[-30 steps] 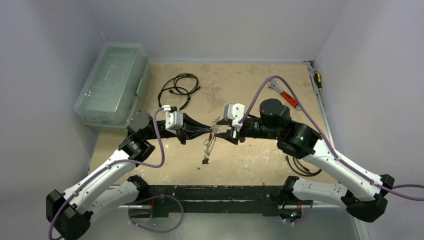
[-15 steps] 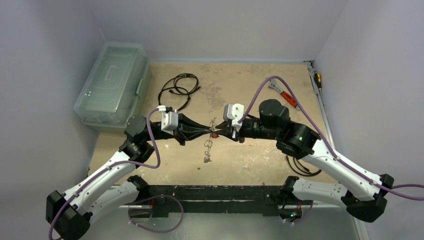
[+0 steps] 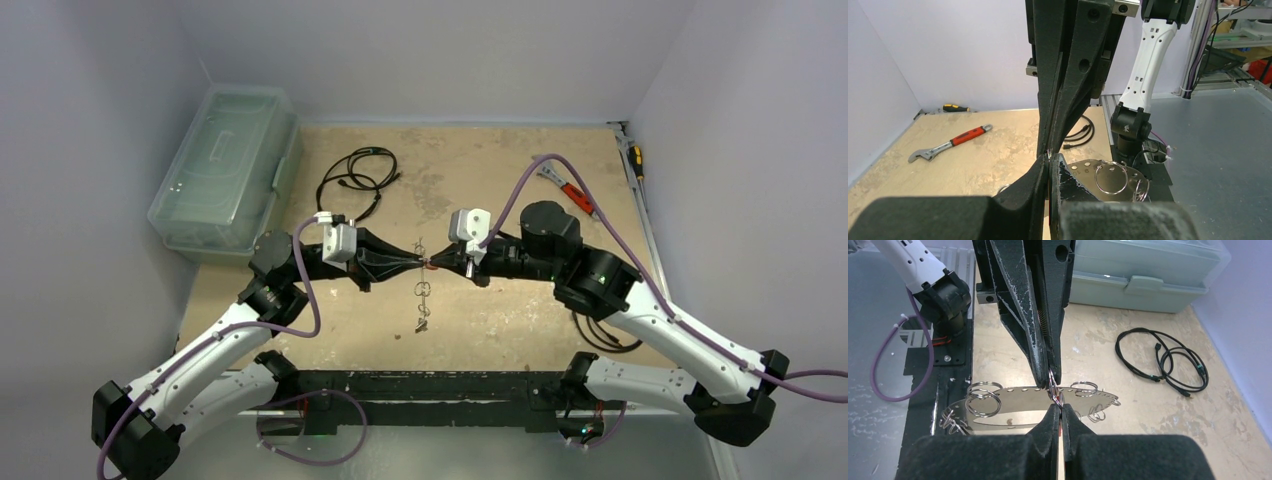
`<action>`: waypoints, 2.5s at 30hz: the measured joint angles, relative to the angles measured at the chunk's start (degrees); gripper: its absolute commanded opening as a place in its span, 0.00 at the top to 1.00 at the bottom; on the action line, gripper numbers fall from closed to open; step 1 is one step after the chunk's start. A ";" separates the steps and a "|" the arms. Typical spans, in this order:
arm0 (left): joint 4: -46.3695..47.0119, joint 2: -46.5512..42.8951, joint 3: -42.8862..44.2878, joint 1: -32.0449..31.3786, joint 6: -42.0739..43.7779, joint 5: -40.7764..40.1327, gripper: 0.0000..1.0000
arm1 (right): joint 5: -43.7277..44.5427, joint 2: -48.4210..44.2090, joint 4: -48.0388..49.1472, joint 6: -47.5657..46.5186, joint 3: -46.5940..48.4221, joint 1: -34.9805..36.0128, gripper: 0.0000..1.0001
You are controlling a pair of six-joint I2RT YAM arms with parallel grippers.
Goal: Put the keys on the keyring
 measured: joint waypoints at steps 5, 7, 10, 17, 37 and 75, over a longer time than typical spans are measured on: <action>-0.02 0.00 -0.02 0.02 -0.02 0.02 1.00 | 0.00 -0.28 1.42 0.22 -1.18 0.00 1.00; -0.02 0.00 -0.04 0.02 -0.02 0.02 1.00 | 0.00 -0.28 1.95 0.42 -1.66 0.00 1.00; -0.07 0.00 -0.04 0.02 -0.02 0.04 1.00 | -0.02 -0.28 2.38 0.59 -2.08 0.00 1.00; -0.02 -0.07 -0.07 0.00 -0.02 0.02 1.00 | -0.02 -0.28 3.15 1.22 -2.36 0.00 0.74; 0.02 -0.50 -0.07 0.02 0.00 0.02 1.00 | -1.84 -1.33 4.63 1.55 -2.36 0.00 0.70; -23.28 -2.47 8.83 0.04 16.98 -7.72 0.47 | 8.35 13.25 -11.63 -2.16 11.21 0.02 1.00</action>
